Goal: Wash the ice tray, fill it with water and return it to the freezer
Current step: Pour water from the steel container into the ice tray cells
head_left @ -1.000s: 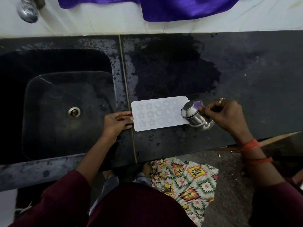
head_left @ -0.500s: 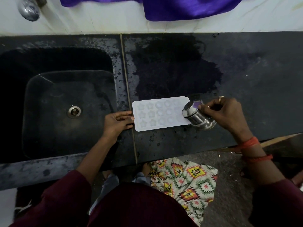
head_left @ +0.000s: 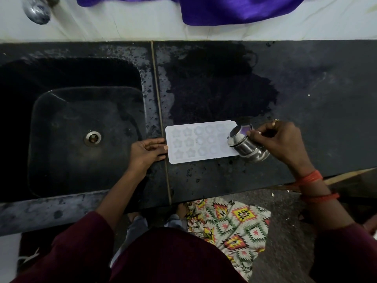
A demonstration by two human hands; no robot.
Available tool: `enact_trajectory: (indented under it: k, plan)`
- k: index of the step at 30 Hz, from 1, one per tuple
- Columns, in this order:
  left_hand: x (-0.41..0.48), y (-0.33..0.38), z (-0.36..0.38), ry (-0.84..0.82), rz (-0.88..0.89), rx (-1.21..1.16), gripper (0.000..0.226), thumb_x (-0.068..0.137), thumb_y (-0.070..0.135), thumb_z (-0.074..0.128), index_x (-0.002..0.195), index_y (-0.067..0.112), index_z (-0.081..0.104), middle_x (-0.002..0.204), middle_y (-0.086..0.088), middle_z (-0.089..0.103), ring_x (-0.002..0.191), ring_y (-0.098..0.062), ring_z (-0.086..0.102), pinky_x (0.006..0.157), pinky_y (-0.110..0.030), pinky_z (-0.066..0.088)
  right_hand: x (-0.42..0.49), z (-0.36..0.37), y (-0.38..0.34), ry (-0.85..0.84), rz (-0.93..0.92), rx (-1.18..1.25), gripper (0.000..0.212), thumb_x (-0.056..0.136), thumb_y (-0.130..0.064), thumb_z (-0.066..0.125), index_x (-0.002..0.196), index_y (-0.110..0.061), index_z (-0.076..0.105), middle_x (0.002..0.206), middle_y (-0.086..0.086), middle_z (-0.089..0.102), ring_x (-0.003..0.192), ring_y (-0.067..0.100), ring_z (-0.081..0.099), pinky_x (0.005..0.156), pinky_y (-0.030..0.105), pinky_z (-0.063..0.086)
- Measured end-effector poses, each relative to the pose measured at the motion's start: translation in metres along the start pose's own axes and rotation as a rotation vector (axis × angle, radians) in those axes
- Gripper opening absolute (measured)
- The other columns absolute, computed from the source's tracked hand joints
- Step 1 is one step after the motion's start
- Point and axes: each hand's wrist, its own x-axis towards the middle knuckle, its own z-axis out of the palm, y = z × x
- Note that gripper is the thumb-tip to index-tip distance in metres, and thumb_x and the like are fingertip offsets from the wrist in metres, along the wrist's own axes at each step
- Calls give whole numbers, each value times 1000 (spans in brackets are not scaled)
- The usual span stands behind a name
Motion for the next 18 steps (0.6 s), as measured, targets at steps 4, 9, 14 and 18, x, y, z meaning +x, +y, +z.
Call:
enact_trajectory:
  k: [4, 9, 14, 18]
  plan:
    - [1, -1, -1, -1, -2, -4, 22, 78, 0, 80, 97, 8, 74, 80, -7, 76, 70, -12, 73, 61, -22, 58, 0, 0, -3, 2, -8, 8, 19, 79, -35, 82, 68, -27, 68, 64, -5, 69, 53, 1, 58, 59, 14, 43]
    - [1, -2, -1, 1, 1, -5, 23, 78, 1, 80, 98, 8, 73, 83, -9, 76, 71, -13, 73, 61, -22, 58, 1, 0, -6, -14, -21, 0, 19, 80, -35, 81, 69, -27, 69, 63, -8, 66, 57, 1, 58, 60, 18, 42]
    - [1, -2, -1, 11, -1, 0, 25, 77, 2, 81, 101, 7, 74, 87, -11, 76, 74, -14, 73, 62, -22, 58, 4, 0, -5, -28, -27, -19, 19, 80, -36, 81, 70, -23, 71, 64, -6, 67, 57, 0, 57, 57, 10, 39]
    - [-1, 0, 1, 14, -2, 5, 22, 79, 1, 80, 99, 9, 74, 86, -10, 76, 73, -12, 73, 62, -20, 58, 5, 0, -5, -31, -37, -20, 20, 80, -36, 82, 71, -20, 71, 64, -5, 68, 57, 1, 58, 56, 10, 40]
